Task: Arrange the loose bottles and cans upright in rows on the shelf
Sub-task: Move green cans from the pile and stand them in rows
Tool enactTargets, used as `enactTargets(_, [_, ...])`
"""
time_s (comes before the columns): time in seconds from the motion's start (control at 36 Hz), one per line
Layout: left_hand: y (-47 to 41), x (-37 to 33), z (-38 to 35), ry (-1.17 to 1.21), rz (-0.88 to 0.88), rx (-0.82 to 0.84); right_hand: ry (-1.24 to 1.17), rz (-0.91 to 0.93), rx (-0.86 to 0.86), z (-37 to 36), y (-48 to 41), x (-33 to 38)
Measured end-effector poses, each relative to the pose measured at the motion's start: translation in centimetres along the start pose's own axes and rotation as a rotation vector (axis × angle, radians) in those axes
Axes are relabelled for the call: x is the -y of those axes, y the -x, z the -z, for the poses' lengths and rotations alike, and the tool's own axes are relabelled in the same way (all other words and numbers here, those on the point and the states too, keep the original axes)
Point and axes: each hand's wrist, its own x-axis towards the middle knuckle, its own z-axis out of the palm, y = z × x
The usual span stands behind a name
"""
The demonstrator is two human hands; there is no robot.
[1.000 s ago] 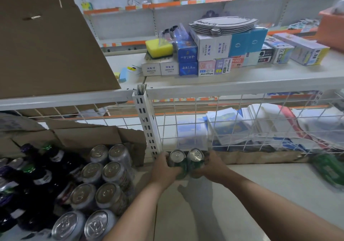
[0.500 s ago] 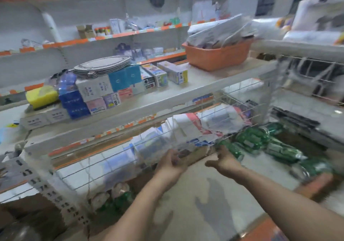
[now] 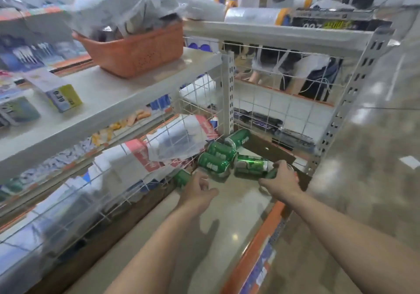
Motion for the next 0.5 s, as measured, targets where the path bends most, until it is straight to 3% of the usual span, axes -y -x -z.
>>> enactTargets(0.19, [-3.5,-3.0,-4.3,-0.088,-0.026,0.055,-0.056,-0.095,-0.027,2.3,-3.9,-2.6])
enactTargets(0.31, [-5.3,-4.8,-6.7,-0.188,-0.065,0.116,-0.156,-0.214,0.072,3.2,-5.8,-3.9])
enactTargets(0.5, [-8.7,-6.9,-10.2,-0.293,-0.094,0.118,-0.168,-0.245,0.165,1.9,-8.0,-4.4])
